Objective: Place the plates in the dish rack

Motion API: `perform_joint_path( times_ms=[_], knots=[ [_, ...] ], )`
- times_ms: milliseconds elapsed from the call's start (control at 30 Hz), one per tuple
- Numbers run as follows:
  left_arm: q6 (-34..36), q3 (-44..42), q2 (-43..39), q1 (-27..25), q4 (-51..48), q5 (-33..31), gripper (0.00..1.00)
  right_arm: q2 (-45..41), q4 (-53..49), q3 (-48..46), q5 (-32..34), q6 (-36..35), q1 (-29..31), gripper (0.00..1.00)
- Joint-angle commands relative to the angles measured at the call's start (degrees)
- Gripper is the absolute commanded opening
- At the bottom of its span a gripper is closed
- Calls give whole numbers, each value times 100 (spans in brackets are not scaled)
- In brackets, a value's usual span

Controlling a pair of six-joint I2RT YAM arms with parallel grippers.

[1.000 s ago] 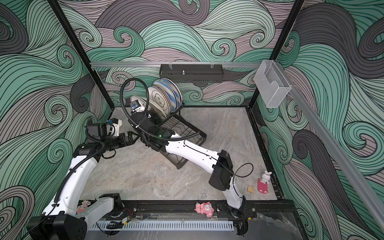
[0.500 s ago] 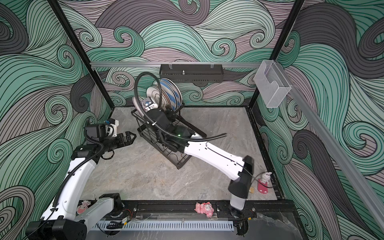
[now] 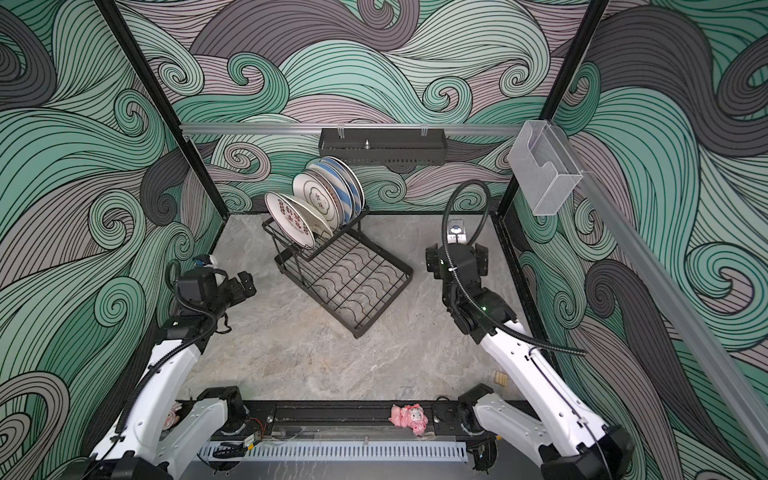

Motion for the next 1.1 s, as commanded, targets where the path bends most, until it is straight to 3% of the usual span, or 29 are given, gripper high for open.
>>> perform_joint_path(
  times_ms=[0, 133, 233, 367, 500, 633, 767, 833, 900, 933, 967, 1067],
  knots=[
    [66, -489, 268, 49, 1549, -1224, 99, -146, 1454, -1084, -318, 44, -707, 98],
    [607, -863, 953, 79, 2473, -1174, 99, 153, 2861, -2220, -660, -88, -1417, 99],
    [859, -956, 1541, 136, 3064, -971, 98, 500, 3480, -2516, -1054, 91, -1757, 99],
    [1178, -950, 1983, 146, 3564, -586, 99, 1001, 4123, -2609, -1344, -99, -1814, 99],
    [1607, -1345, 2134, 171, 4858, -155, 99, 1511, 5000, -2858, -1656, -212, -1875, 99],
    [1659, -967, 2405, 186, 4425, 303, 99, 2159, 5525, -2896, -2182, -79, -1999, 99],
    [1474, -1273, 2584, 212, 5330, 810, 99, 3684, 8208, -3387, -2573, -350, -1965, 99],
    [1482, -1634, 3323, 223, 6677, 1012, 99, 3154, 6543, -2977, -2735, -383, -1933, 99],
    [1746, -1469, 4164, 224, 7563, 1406, 99, 3425, 6514, -2744, -2977, -352, -2025, 99],
    [1809, -1196, 4028, 234, 6725, 1555, 99, 3381, 6500, -2775, -3161, -321, -2111, 99],
    [1757, -673, 3693, 234, 5109, 1590, 99, 3328, 6298, -2716, -3143, -305, -2121, 99],
    [1926, -1052, 4006, 137, 6461, 1442, 99, 3376, 6385, -2729, -3150, -297, -2122, 99]
  ],
)
